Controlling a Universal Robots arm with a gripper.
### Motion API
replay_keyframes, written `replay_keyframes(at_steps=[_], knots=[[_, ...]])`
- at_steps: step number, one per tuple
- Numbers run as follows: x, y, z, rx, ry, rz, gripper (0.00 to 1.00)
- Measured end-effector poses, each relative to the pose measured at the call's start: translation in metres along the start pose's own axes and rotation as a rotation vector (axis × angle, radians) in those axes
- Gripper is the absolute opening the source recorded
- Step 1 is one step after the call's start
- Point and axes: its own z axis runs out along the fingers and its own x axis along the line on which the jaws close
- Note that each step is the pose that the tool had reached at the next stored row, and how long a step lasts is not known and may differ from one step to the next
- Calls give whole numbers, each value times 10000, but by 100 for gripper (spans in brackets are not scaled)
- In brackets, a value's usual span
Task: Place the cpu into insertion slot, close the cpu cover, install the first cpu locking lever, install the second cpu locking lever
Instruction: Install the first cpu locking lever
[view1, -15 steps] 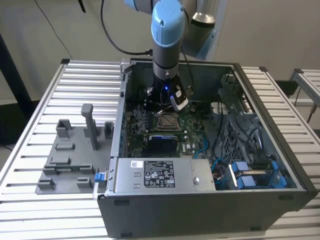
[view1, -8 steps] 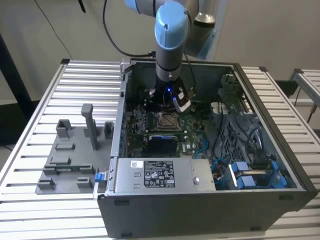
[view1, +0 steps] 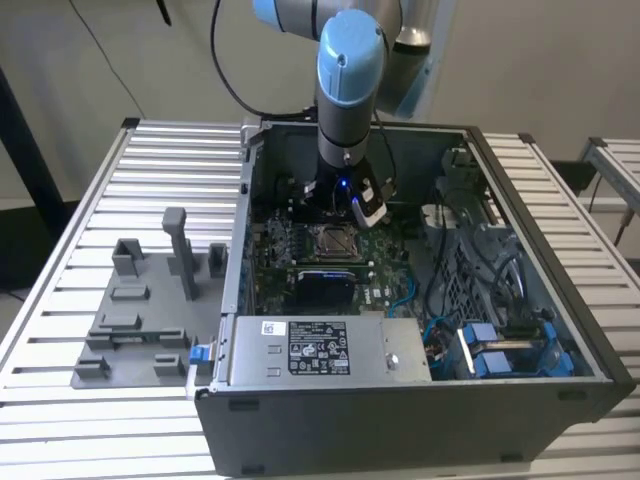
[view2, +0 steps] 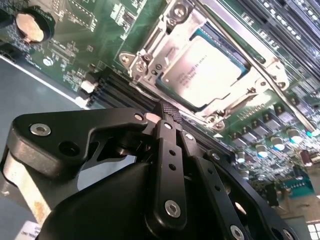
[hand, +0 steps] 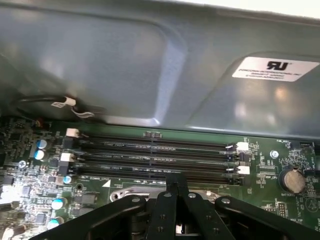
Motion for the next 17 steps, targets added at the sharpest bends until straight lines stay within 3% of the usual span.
replay_keyframes(at_steps=[11,17], knots=[[-103,-24,57,-4,14,-39,11],[-109,-33,72,-6,-3,-49,11]])
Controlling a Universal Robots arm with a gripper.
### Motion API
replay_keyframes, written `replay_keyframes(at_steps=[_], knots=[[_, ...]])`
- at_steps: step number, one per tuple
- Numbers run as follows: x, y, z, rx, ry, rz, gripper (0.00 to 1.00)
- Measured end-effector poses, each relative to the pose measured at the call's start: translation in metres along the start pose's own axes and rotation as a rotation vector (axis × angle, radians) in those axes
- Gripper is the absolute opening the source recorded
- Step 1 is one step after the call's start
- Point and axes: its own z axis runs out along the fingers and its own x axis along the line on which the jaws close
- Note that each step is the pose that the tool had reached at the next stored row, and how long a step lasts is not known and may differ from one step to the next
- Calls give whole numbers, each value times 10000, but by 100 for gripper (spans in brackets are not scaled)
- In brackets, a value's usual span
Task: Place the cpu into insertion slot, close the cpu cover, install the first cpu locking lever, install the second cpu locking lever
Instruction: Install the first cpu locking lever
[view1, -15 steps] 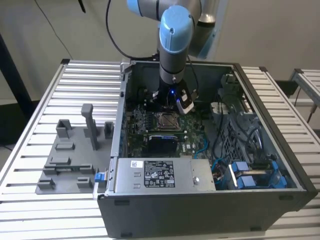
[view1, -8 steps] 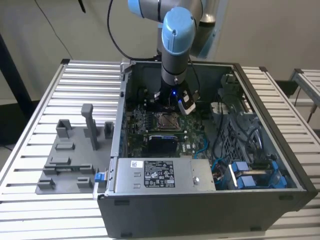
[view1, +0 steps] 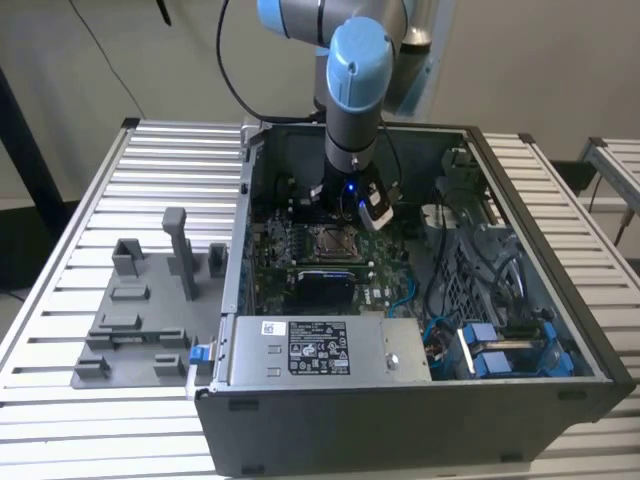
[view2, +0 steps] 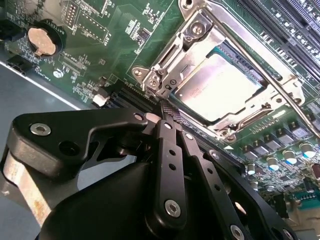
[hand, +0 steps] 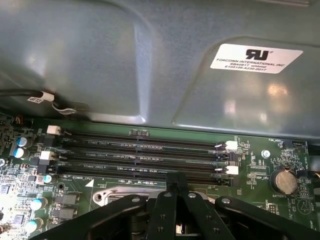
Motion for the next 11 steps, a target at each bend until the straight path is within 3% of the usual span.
replay_keyframes(at_steps=[4,11], knots=[[0,-2,5,-55,-47,-11,11],[1,-3,8,-231,-139,-10,11]])
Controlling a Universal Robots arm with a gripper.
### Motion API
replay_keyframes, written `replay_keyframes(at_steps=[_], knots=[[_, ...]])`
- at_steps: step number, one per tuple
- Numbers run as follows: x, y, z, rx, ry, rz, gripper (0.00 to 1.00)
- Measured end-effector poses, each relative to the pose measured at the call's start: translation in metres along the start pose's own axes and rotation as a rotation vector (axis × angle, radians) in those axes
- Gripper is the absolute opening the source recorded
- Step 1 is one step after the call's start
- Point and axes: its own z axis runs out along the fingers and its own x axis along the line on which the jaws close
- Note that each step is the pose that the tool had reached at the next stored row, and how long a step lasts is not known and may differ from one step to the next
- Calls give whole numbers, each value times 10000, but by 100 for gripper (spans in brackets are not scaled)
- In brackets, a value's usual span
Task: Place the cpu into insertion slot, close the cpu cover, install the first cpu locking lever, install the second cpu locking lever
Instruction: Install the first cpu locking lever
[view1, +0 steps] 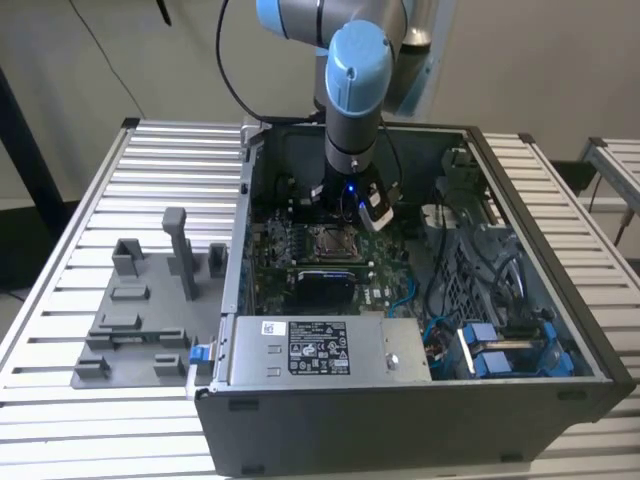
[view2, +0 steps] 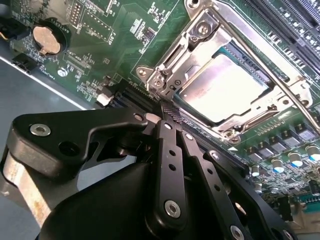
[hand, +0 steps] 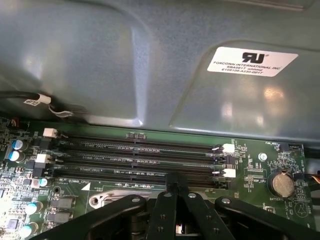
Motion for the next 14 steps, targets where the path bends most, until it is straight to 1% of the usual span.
replay_keyframes(at_steps=[3,5,14], knots=[[-1,2,-4,-33,-7,4,11],[-5,13,-22,-57,-13,4,11],[-24,79,-200,-53,-4,8,11]])
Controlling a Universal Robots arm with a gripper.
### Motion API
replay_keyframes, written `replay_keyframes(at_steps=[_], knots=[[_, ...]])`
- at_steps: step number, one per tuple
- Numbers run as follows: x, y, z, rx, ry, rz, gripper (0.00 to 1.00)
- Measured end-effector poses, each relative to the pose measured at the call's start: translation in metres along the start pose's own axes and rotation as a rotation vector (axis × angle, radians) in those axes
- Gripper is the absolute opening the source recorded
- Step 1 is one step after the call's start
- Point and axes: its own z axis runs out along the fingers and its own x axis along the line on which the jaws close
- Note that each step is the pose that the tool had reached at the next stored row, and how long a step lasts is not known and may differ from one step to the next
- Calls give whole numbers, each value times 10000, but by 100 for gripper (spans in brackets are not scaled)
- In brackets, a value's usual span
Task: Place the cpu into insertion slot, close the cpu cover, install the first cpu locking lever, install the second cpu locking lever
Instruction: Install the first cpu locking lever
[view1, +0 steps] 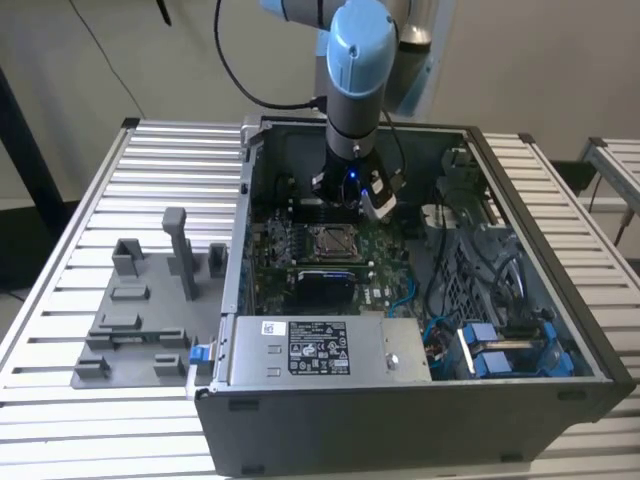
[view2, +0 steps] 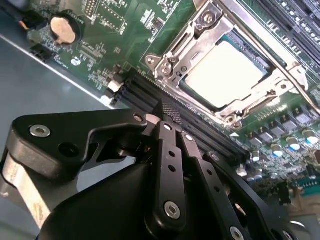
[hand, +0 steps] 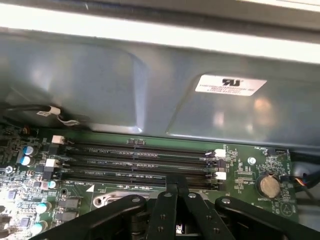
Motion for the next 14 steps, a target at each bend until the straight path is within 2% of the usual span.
replay_keyframes(at_steps=[5,7,10,11,12,14], knots=[[-4,12,-29,1,-4,12,11],[-5,17,-41,26,11,20,11],[-5,17,-43,207,126,59,11],[-6,16,-47,248,161,71,11],[-7,14,-57,273,188,86,11],[-10,23,-95,293,189,108,11]])
